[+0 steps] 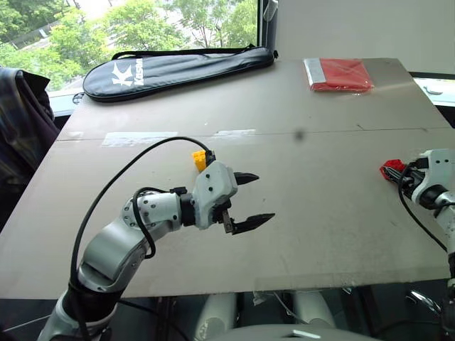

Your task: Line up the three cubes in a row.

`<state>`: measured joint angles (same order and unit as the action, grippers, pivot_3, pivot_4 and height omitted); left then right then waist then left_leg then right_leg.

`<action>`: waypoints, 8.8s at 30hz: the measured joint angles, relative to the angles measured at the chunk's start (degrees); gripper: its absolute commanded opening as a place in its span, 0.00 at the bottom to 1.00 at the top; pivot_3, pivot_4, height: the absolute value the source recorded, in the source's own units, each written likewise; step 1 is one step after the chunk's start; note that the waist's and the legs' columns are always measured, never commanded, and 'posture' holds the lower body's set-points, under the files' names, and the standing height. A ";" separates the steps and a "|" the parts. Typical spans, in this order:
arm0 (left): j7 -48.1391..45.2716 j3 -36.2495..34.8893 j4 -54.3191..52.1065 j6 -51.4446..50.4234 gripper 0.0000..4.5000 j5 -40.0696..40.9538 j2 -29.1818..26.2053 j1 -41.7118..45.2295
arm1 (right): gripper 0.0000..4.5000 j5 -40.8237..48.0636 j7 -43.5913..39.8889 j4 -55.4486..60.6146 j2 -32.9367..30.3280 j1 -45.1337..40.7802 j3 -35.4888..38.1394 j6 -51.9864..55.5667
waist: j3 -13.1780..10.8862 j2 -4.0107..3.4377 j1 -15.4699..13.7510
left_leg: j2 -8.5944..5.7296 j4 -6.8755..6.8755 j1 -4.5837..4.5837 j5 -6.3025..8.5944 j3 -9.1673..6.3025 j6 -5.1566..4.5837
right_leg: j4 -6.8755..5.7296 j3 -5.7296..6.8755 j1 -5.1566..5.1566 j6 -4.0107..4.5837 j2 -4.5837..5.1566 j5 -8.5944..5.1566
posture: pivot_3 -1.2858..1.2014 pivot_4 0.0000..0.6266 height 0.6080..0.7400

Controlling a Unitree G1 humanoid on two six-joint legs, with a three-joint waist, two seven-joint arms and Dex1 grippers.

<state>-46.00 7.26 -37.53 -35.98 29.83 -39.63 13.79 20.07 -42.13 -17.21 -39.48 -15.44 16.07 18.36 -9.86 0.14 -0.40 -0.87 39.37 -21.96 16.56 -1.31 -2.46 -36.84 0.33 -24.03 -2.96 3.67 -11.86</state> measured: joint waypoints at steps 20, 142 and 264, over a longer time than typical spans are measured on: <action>-10.19 -0.06 2.77 5.56 1.00 -2.56 -7.27 -2.28 | 0.29 1.96 -47.21 -16.72 -6.02 -16.36 -31.18 -35.00 | -0.40 0.38 0.80 | -0.07 0.04 -0.02 -0.02 -0.08 0.05 | 0.03 0.14 0.02 0.09 0.27 -0.03 | 0.52 0.24 0.65; -17.33 11.27 43.90 34.73 0.28 -22.53 14.76 10.93 | 1.00 18.17 -43.20 11.05 -10.36 15.64 1.26 -18.81 | -0.14 0.01 -0.33 | -0.03 0.29 -0.66 -0.02 -0.04 0.00 | -0.15 0.48 -0.49 -0.02 0.39 0.08 | 0.52 0.24 0.65; -12.93 7.15 41.83 32.93 0.26 -21.67 12.22 4.75 | 1.00 19.55 -45.15 10.51 -4.69 11.55 4.25 -12.53 | -0.16 0.05 -0.62 | -0.09 0.92 -0.74 0.03 -0.20 -0.03 | -0.47 0.57 -0.34 0.17 0.56 -0.03 | 0.52 0.24 0.65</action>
<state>-58.93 14.42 4.30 -3.05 8.17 -27.41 18.55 39.63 -87.29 -6.70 -44.17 -3.89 20.31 5.84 -10.02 0.19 -1.03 -0.96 40.29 -22.70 16.58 -1.51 -2.49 -37.30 0.91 -24.37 -2.79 4.24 -11.89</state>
